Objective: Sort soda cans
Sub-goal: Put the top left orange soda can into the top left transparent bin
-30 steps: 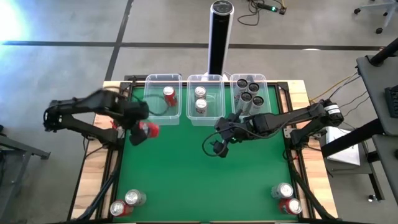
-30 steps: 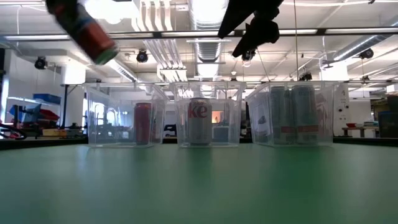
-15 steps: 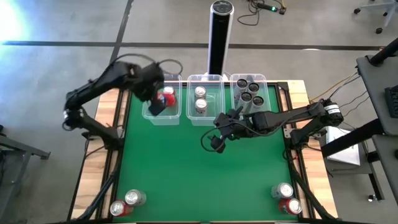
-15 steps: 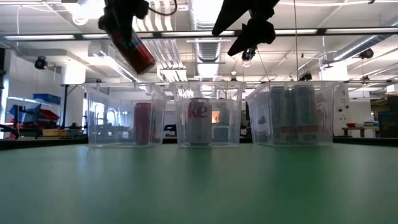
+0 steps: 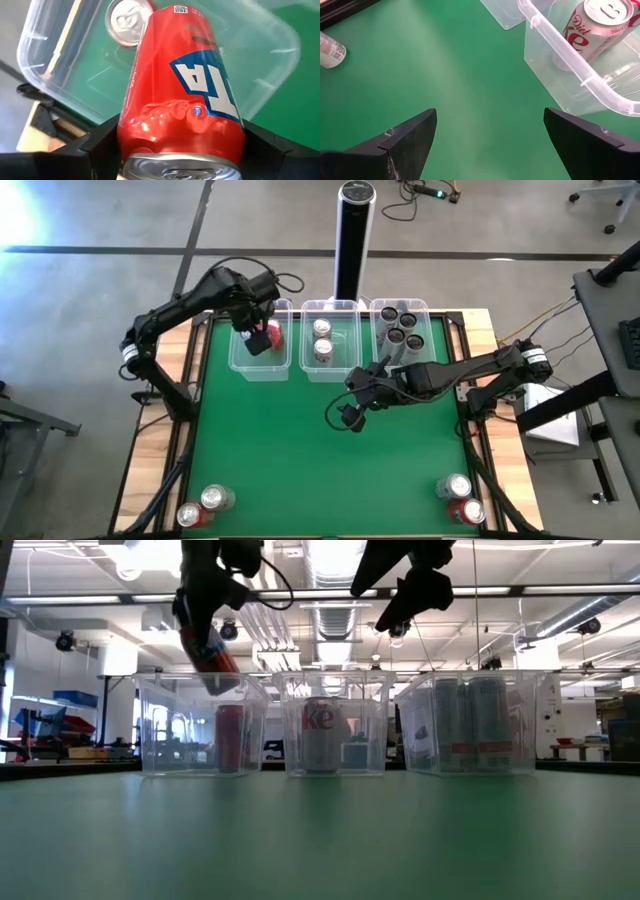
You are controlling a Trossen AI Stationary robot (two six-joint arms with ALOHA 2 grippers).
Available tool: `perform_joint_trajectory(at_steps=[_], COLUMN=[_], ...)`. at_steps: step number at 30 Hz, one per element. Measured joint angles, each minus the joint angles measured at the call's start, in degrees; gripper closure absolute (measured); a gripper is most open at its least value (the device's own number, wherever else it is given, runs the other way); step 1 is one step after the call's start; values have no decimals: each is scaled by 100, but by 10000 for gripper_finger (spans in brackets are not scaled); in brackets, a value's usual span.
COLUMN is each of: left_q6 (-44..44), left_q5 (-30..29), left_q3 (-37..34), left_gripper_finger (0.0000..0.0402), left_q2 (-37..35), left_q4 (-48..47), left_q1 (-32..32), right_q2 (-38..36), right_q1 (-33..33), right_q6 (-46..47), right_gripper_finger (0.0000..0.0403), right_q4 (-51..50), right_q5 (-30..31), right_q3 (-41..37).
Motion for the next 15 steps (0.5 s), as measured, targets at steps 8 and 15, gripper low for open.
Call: perform_joint_trajectory(at_steps=[8,15], left_q6=[235,346], left_q5=[-42,-40], left_q3=[-253,-871], left_gripper_finger=[116,116], left_q2=[18,-65], left_q4=[20,6], left_q1=[153,158], right_q2=[0,0], right_q1=[21,21], right_q6=[3,1], right_gripper_finger=[39,39], right_q4=[-2,-4], right_q5=[18,46], right_q3=[0,0])
